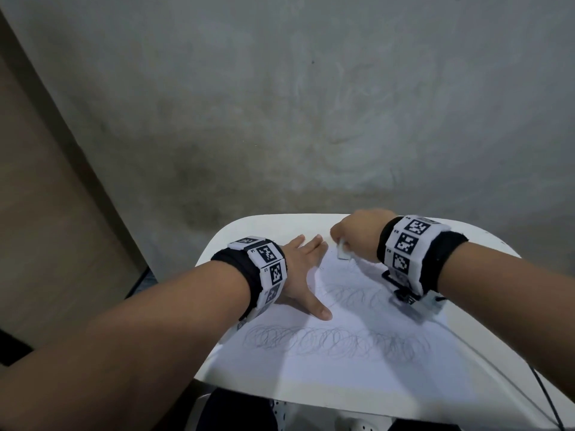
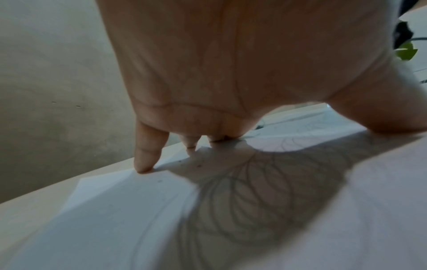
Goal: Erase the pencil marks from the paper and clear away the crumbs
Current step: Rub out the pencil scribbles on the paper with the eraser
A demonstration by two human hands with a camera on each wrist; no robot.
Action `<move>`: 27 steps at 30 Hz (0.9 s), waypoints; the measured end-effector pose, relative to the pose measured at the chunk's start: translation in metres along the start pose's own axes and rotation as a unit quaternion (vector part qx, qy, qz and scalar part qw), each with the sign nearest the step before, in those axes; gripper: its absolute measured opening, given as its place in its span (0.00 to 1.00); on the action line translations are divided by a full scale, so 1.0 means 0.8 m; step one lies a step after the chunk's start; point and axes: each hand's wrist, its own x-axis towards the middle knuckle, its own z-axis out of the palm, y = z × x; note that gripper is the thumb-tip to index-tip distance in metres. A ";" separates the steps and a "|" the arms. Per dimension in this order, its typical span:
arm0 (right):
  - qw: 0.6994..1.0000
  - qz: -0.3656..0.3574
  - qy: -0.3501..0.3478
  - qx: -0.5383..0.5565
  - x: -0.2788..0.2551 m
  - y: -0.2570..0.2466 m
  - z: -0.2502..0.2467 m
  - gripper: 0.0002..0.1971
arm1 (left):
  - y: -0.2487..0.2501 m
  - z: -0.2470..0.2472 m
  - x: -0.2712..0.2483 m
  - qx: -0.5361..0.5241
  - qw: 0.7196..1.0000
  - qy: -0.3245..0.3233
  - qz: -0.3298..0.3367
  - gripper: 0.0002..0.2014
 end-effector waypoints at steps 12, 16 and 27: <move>0.996 -0.034 -0.023 0.083 0.001 -0.016 0.018 0.13 | 0.003 -0.002 -0.003 -0.008 1.000 0.001 0.005 0.65; 0.998 0.023 -0.024 0.059 0.002 0.014 0.005 0.10 | 0.004 -0.003 -0.005 0.002 1.000 -0.005 -0.004 0.64; 0.999 -0.014 0.004 0.045 -0.006 -0.001 0.021 0.09 | 0.006 -0.004 -0.008 0.011 1.000 -0.001 0.005 0.63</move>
